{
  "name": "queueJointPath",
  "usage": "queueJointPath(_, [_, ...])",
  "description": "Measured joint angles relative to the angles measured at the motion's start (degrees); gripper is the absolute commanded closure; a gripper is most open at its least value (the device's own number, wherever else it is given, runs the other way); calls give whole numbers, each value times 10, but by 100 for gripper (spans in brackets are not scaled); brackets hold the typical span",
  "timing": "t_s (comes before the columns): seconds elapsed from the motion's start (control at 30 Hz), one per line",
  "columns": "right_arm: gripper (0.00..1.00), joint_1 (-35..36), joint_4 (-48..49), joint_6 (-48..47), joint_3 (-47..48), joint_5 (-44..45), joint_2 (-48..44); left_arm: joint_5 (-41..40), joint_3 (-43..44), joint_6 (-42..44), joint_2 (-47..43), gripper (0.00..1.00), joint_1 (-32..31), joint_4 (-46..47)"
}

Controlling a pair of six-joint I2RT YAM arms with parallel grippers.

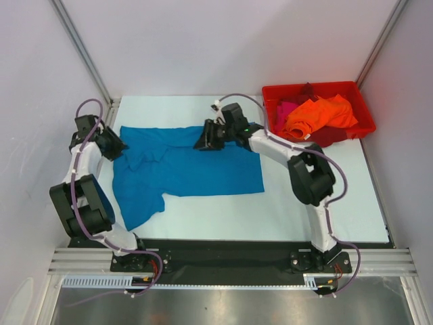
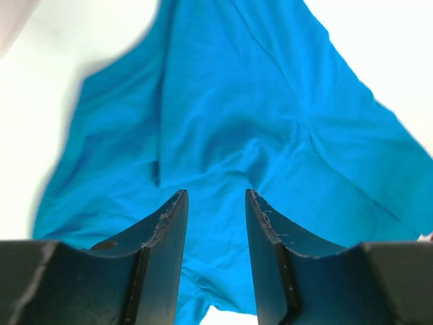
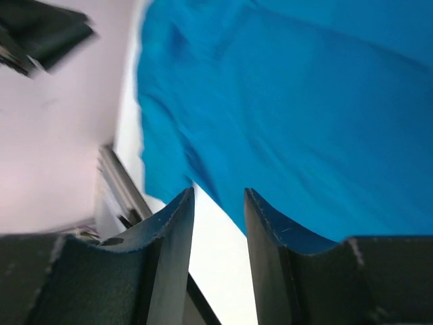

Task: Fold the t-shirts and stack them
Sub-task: Fold the tshirt

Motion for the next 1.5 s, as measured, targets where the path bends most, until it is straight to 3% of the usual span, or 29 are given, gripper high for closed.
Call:
queueJointPath(0.27, [57,82,156,116,158,29,174,1,-24,-3,4,56,-9,1])
queueJointPath(0.57, [70,167,181,111,321,98,324,-4,-78,-5,9,67,-9,15])
queueJointPath(0.73, [73,177,172,98,329,133,349,-8,-80,-4,14,68,-9,19])
queueJointPath(1.03, [64,164,164,96,330,187,355,-10,-90,-4,18,69,-9,30])
queueJointPath(1.5, [62,158,166,103,374,198,394,-13,-100,-4,25,70,-9,38])
